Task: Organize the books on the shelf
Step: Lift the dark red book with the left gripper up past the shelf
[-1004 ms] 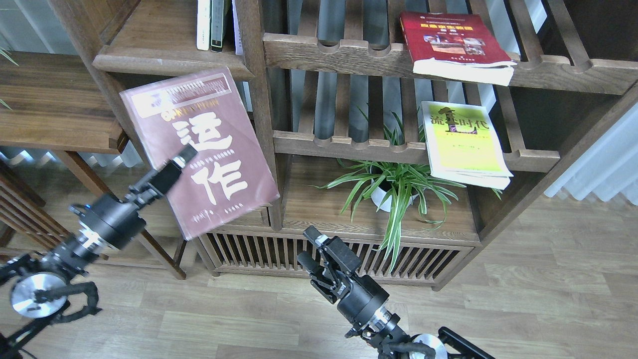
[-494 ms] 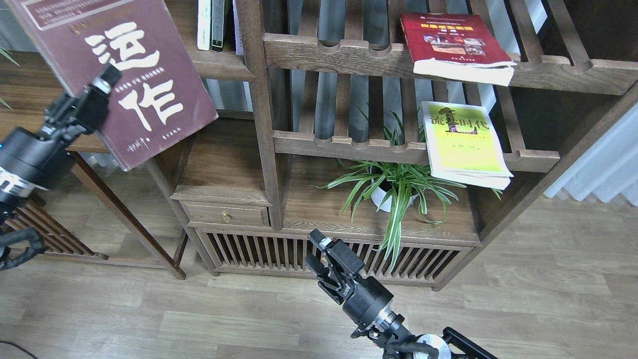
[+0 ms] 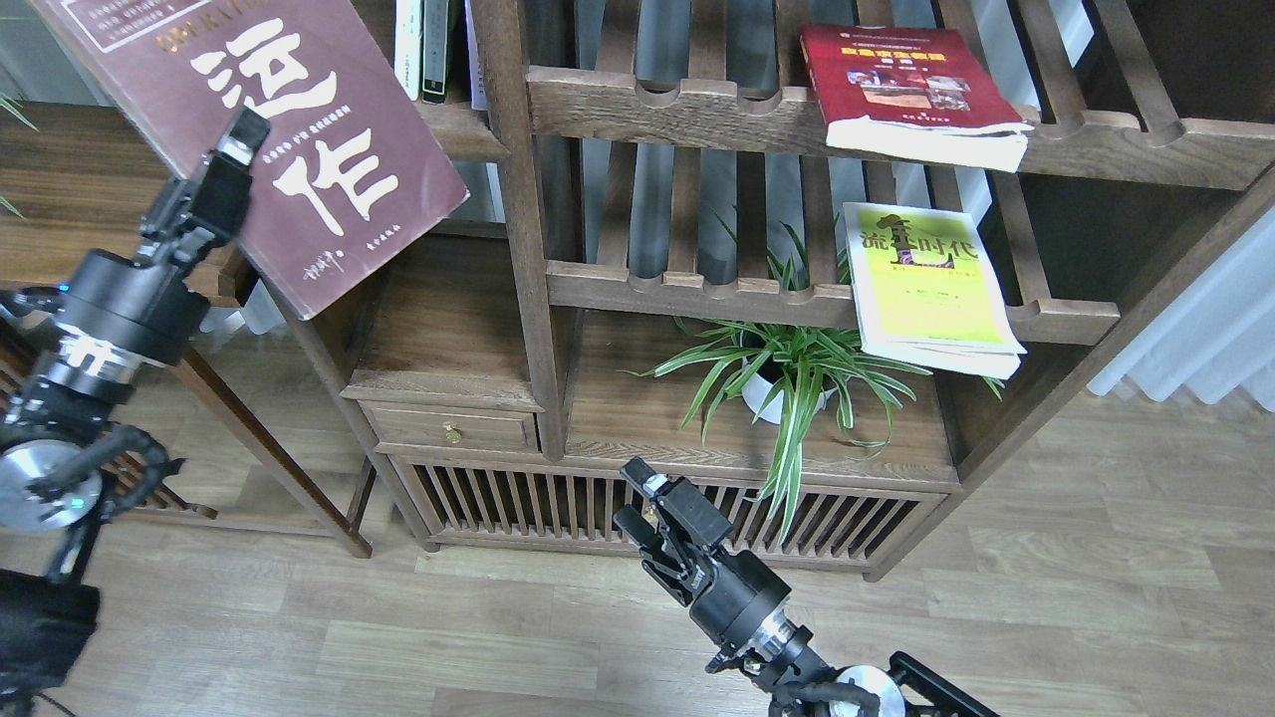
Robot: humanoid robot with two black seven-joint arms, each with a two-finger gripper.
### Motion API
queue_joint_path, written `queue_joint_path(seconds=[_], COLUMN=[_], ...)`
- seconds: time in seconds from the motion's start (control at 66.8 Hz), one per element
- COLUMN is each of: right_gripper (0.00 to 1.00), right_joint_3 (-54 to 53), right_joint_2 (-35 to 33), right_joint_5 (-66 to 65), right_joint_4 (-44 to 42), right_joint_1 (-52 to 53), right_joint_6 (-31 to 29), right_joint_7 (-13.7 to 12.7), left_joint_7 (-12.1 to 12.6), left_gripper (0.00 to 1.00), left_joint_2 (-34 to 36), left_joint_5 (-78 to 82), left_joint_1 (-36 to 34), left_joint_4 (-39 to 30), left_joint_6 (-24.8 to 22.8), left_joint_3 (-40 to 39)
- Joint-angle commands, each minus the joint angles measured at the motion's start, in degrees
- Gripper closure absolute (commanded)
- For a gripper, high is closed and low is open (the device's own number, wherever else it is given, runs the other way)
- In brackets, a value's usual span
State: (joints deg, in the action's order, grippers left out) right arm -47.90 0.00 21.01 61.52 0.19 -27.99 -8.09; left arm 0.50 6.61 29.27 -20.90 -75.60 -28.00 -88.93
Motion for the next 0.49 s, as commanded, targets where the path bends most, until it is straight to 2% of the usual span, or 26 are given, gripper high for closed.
queue_joint_path(seconds=[0.0, 0.27, 0.479], right_gripper=[0.02, 0.02, 0.02], right_joint_3=[0.0, 0.27, 0.35], right_joint_2=[0.0, 0.0, 0.0], right_joint_5=[0.0, 0.0, 0.0], right_joint_4=[-0.53, -1.06, -1.06], right_joint_1=[-0.1, -0.19, -0.19], right_joint_6=[-0.01, -0.01, -0.01], right_joint_7=[0.01, 0.01, 0.01], left_joint_7=[0.03, -0.15, -0.5], left_gripper=[1.0, 1.0, 1.0], left_joint_2=[-1.6, -1.51, -1.33], left_joint_5=[1.14, 1.32, 2.46], left_joint_1=[-0.89, -7.4, -8.1], left_joint_4=[0.54, 1.41, 1.94], left_joint_6=[0.0, 0.0, 0.0], left_joint_3=[-1.33, -1.86, -2.65])
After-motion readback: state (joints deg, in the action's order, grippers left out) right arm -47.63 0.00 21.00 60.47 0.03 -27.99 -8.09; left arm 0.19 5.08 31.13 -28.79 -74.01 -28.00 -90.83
